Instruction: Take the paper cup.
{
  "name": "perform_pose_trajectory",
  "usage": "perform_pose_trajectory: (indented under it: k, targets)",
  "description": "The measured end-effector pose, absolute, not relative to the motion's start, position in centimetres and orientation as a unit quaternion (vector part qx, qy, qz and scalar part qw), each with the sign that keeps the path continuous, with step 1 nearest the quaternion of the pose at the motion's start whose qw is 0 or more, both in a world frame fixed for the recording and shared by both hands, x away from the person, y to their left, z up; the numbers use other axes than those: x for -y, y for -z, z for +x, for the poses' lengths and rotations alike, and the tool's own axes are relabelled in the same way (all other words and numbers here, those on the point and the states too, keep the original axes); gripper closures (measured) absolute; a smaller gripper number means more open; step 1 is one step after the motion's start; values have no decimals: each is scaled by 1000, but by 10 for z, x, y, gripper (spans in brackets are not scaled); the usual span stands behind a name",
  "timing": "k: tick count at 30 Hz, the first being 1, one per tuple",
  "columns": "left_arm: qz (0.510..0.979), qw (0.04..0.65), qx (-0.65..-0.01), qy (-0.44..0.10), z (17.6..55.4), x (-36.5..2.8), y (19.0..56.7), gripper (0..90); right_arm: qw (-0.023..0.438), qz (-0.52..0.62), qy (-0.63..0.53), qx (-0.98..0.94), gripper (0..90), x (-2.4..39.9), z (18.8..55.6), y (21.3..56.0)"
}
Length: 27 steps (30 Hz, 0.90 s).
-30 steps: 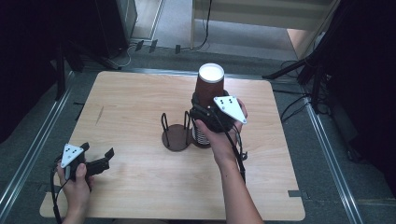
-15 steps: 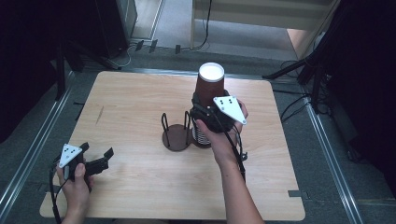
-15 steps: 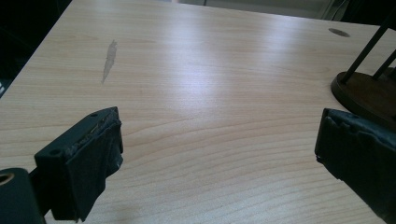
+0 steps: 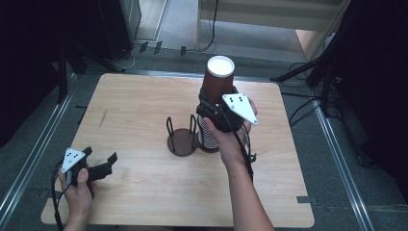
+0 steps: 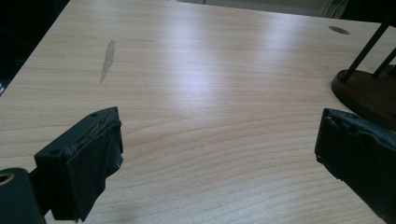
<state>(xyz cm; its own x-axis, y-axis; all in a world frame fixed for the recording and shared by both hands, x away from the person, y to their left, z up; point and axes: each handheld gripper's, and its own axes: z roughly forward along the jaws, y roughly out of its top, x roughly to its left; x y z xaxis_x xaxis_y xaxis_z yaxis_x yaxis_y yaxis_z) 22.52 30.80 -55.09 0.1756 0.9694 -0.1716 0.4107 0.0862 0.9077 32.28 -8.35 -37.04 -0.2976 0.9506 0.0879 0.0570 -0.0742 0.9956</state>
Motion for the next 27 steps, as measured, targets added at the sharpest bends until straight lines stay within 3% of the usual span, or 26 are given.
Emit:
perform_pose_trajectory:
  k: [27]
  targets:
    - [608, 468, -569, -296, 226, -308, 551, 17, 400, 440, -594, -541, 124, 84, 323, 331]
